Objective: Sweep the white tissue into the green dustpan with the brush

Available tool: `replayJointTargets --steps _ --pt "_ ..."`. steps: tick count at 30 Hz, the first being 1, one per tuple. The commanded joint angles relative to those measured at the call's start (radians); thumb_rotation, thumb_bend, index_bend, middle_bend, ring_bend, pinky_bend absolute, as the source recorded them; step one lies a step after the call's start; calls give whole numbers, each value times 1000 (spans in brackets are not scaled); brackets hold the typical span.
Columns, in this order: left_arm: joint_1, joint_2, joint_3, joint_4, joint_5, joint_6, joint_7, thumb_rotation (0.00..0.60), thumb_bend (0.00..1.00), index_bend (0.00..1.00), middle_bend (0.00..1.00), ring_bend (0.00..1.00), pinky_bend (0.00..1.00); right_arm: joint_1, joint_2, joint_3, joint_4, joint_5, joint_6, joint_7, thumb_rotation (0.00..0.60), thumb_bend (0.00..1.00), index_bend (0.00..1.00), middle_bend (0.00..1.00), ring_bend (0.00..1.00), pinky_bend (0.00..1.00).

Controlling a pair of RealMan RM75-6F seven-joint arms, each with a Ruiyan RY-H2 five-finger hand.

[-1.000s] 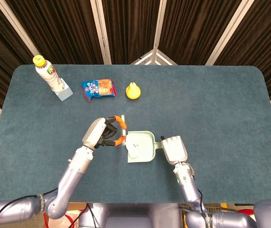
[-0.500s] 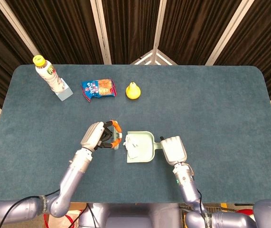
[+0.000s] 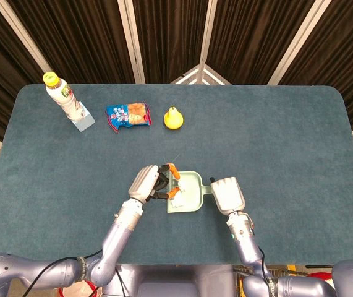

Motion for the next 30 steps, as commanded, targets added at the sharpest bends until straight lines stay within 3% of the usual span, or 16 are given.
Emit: replayJointTargets --steps 1,11,24,26,30 --pt "-9 -22 -16 1 14 17 -1 600 536 782 1000 987 1000 -1 3 0 -6 -2 4 -3 600 495 543 847 865 846" --pt "-13 -48 -58 -39 5 29 -25 600 505 782 1000 980 1000 -3 9 2 -27 4 11 -15 600 496 543 847 865 846" --pt "52 102 -64 -191 89 62 -71 600 498 780 1000 981 1000 -10 0 -7 -4 6 12 -6 600 495 537 847 865 846" --pt "63 135 -69 -211 93 65 -79 600 498 780 1000 981 1000 -12 -3 -9 -8 9 16 -12 600 494 483 847 865 846" --pt "83 195 -83 -241 94 69 -90 600 498 780 1000 981 1000 -11 -5 -4 -20 22 22 -39 600 494 280 847 865 846"
